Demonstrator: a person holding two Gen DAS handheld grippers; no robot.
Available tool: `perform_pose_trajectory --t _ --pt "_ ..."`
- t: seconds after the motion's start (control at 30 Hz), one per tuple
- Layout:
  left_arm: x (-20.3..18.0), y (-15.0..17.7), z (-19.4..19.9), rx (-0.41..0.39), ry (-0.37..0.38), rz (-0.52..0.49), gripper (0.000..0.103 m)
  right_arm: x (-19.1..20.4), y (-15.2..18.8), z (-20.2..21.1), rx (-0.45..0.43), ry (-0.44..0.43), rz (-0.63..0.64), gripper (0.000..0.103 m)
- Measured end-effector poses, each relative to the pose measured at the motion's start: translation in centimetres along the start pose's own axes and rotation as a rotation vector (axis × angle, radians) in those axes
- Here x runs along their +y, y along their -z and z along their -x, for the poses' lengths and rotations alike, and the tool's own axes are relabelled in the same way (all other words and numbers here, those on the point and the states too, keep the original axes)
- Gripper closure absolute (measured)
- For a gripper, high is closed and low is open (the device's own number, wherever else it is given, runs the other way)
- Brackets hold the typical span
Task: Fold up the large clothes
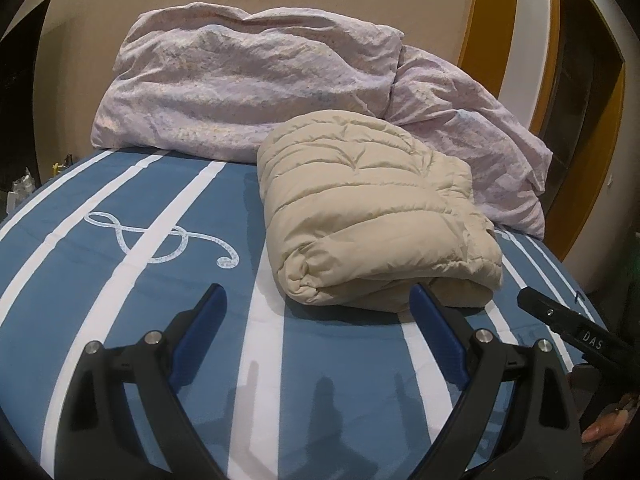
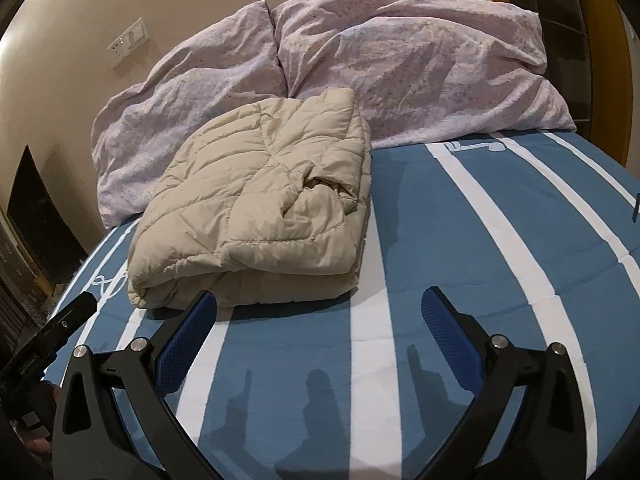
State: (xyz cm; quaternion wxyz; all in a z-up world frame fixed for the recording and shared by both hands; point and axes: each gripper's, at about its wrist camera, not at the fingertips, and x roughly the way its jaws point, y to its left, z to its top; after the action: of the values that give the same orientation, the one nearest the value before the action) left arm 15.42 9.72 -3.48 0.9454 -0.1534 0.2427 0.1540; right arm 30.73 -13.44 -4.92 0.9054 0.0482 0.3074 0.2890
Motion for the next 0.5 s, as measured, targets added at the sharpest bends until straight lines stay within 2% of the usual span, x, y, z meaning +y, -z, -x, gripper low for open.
perform_pose_trajectory --t 0.5 --pt "-0.31 -0.01 0.06 -0.005 -0.002 -0.014 0.011 -0.52 0.04 0.08 -0.003 -0.022 -0.032 0.001"
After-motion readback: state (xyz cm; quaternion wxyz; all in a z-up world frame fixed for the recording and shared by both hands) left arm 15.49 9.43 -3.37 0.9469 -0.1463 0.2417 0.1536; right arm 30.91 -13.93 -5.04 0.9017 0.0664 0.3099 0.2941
